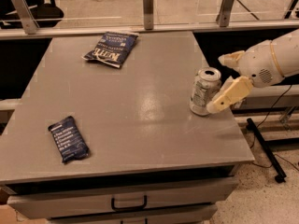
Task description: Move 7up can near rxbar blueberry
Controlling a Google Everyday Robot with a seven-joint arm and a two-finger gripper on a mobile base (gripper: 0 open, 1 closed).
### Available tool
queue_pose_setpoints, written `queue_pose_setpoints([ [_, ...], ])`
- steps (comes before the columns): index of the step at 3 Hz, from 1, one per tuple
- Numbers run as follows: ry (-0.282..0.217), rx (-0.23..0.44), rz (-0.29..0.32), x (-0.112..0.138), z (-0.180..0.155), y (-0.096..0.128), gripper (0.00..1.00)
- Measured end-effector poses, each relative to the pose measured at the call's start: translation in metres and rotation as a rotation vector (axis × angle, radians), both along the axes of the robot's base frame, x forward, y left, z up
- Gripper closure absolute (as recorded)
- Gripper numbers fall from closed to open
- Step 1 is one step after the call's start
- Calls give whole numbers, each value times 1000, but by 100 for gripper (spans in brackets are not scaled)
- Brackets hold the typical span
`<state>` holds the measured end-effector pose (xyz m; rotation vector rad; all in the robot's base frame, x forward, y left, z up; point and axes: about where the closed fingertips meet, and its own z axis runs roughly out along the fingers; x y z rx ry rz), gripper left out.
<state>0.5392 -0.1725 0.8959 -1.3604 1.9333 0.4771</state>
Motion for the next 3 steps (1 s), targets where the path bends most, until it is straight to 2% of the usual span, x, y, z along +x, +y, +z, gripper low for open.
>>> queue_pose_setpoints([
  [1, 52, 124, 13, -3, -11, 25, 0],
  [2, 89, 213, 48, -9, -12, 52, 18],
  [3, 78, 261, 76, -9, -1, 64, 41],
])
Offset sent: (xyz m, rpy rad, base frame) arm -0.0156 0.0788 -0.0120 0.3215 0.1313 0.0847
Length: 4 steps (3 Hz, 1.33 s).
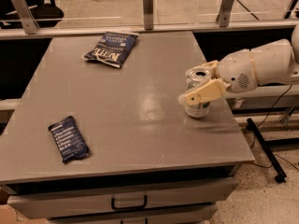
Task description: Move 7up can near rxbar blueberry
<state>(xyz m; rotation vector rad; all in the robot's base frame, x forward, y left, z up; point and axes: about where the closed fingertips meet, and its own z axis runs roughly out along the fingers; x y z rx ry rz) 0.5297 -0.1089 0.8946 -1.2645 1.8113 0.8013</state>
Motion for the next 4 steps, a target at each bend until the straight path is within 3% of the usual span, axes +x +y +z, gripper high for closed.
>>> queue_pose_setpoints([
  [1, -45, 35, 26, 1, 27, 4, 64],
  [2, -127, 39, 51, -3, 79, 3, 88],
  [3, -134, 40, 53, -3, 82, 4, 100],
  [4, -134, 40, 53, -3, 82, 5, 100],
])
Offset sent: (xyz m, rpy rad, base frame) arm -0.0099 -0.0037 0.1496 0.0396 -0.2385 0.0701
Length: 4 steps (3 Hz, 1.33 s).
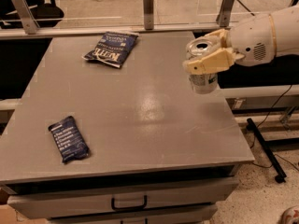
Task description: Move 7up can near rxbar blueberry
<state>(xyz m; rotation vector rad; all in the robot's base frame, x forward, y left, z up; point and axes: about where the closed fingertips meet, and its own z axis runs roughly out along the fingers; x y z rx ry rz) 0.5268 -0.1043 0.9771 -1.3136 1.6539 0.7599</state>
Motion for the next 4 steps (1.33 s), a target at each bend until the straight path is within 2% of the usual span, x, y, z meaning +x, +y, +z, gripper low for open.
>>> queue_pose_setpoints([
  [1, 7, 3, 29, -2, -6, 11, 100],
  [2, 5, 19, 65, -6, -17, 36, 100],
  [3, 22, 43, 134, -14, -32, 76, 100],
  [4, 41, 89, 219, -31, -48, 128, 100],
])
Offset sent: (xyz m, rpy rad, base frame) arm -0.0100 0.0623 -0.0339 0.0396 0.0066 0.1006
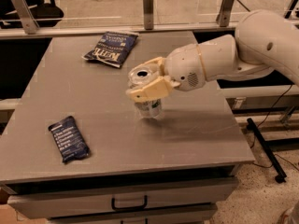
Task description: Move 7up can near rxbar blueberry
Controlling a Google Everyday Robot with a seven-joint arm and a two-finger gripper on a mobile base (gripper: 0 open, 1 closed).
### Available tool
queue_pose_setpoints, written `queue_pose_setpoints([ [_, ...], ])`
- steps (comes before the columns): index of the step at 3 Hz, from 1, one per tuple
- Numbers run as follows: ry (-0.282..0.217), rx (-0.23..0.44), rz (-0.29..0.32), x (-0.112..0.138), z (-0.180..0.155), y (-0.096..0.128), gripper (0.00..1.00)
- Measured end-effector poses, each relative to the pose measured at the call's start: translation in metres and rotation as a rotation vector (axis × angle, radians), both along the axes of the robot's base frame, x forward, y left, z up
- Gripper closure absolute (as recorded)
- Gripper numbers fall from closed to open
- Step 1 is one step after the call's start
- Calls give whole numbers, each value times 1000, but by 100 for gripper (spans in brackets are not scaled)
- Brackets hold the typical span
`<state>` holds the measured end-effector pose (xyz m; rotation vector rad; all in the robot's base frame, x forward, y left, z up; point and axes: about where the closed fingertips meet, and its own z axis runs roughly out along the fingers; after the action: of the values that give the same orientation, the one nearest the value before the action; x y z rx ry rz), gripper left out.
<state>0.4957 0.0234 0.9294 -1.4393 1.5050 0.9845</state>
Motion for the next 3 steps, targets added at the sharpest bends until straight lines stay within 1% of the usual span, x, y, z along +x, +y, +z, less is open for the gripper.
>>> queue_pose_setpoints([
  [1, 1, 55, 86, -16, -3, 51, 100],
  [2, 10, 113, 142, -30, -4, 89, 100],
  [3, 46, 159, 170, -39, -9, 116, 82],
])
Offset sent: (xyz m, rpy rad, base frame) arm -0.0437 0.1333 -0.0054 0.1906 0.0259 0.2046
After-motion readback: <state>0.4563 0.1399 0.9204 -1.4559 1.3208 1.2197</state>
